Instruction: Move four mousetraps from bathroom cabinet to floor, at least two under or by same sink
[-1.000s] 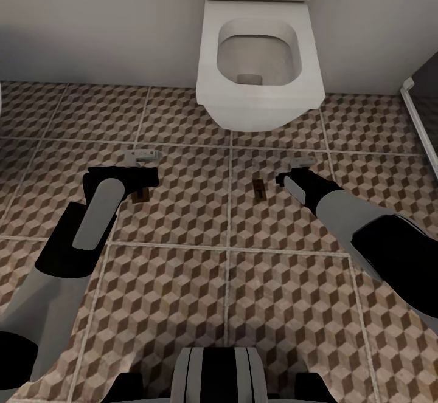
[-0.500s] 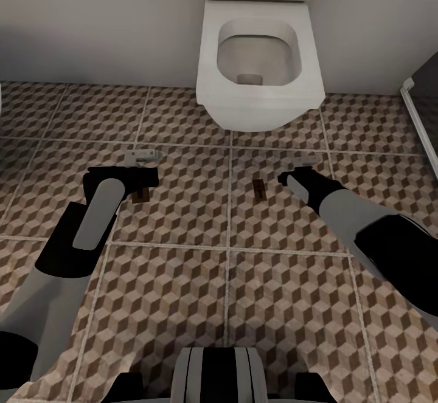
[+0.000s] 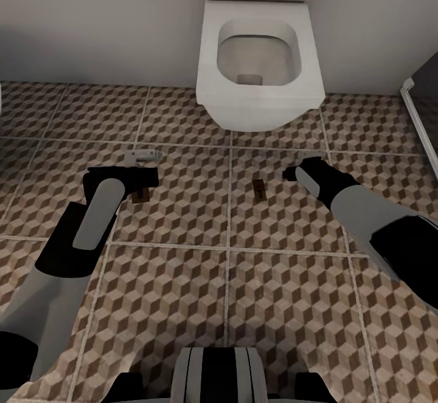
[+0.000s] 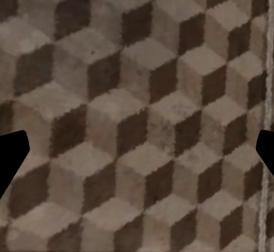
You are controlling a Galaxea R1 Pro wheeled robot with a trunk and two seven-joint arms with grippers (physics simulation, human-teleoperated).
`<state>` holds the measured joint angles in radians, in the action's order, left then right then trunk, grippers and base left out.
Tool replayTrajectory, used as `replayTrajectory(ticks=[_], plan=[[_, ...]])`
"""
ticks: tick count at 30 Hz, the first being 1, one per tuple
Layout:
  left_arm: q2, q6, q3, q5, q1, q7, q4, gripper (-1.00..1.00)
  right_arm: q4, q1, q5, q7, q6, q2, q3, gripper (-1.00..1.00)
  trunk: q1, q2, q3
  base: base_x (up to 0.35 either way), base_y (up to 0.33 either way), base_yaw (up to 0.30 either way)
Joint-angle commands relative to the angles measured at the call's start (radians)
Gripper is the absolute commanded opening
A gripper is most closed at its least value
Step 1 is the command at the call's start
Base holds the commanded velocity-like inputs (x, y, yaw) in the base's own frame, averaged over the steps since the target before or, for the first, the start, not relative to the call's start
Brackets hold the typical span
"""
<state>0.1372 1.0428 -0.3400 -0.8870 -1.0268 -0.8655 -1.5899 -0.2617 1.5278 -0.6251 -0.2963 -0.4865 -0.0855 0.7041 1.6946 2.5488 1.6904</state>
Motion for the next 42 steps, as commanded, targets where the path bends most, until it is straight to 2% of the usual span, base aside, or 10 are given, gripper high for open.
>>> replayTrajectory(ticks=[1, 7, 17, 29, 34, 42], plan=[[0.001, 0.004, -0.002, -0.006, -0.001, -0.01, -0.001, -1.0, -0.017, 0.0, -0.01, -0.004, -0.021, -0.004, 0.008, 1.0, 0.0, 0.0, 0.001, 0.0, 0.0, 0.0], [0.001, 0.004, -0.002, -0.005, 0.0, -0.01, 0.001, -1.0, -0.066, 0.0, -0.011, 0.004, -0.112, -0.015, 0.005, 1.0, 0.0, 0.0, 0.001, 0.0, 0.0, 0.0], [0.001, 0.004, -0.002, -0.004, 0.0, -0.01, 0.002, -1.0, -0.098, 0.0, -0.011, 0.007, -0.217, -0.03, 0.003, 1.0, 0.0, 0.0, 0.001, 0.0, 0.0, 0.0], [0.001, 0.004, -0.002, -0.003, 0.001, -0.01, 0.004, -1.0, -0.124, 0.001, -0.011, 0.008, -0.399, -0.054, 0.002, 1.0, 0.0, 0.0, 0.001, 0.0, 0.0, 0.0], [0.001, 0.004, -0.002, -0.003, 0.001, -0.01, 0.004, -1.0, -0.126, 0.001, -0.011, 0.008, -0.447, -0.067, -0.015, 1.0, 0.0, 0.0, 0.001, 0.0, 0.0, 0.0], [0.001, 0.004, -0.002, -0.003, 0.001, -0.011, 0.004, -1.0, -0.128, 0.002, -0.012, 0.008, -0.548, -0.078, -0.084, 1.0, 0.0, 0.0, 0.001, 0.0, 0.0, 0.0]])
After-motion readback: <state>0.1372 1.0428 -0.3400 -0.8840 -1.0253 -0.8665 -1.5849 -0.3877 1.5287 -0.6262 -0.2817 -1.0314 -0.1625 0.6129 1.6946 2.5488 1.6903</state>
